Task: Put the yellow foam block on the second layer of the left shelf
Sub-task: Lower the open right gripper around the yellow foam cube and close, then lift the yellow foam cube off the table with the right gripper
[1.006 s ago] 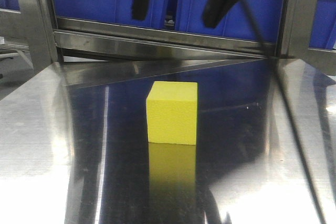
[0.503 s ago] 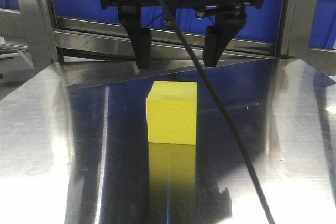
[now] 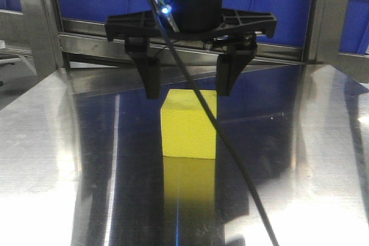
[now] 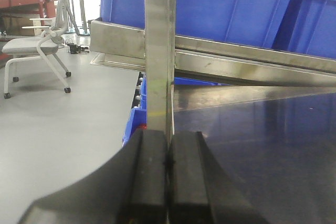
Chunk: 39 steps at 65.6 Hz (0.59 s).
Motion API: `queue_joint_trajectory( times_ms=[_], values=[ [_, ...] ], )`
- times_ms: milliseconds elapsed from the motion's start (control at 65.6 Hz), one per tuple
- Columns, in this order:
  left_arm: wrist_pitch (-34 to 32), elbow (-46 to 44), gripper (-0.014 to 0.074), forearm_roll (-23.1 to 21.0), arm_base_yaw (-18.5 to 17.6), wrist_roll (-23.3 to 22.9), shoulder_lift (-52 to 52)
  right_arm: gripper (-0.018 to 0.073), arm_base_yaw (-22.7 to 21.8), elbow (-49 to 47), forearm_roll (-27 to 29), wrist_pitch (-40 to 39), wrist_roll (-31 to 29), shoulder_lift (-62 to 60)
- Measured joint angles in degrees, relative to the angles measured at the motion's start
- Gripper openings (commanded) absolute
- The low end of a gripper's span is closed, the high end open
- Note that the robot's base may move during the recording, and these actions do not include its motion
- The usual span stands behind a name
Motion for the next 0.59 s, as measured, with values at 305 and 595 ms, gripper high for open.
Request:
queue_joint_trajectory(
  times_ms=[305, 595],
  values=[
    [0.00, 0.00, 0.0136, 0.00, 0.00, 0.00, 0.00, 0.0613, -0.11, 6.23, 0.00, -6.75, 0.14, 0.30],
    [0.00, 0.00, 0.0136, 0.00, 0.00, 0.00, 0.00, 0.0496, -1.34, 9.48, 0.26, -12.28, 0.14, 0.43]
  ],
)
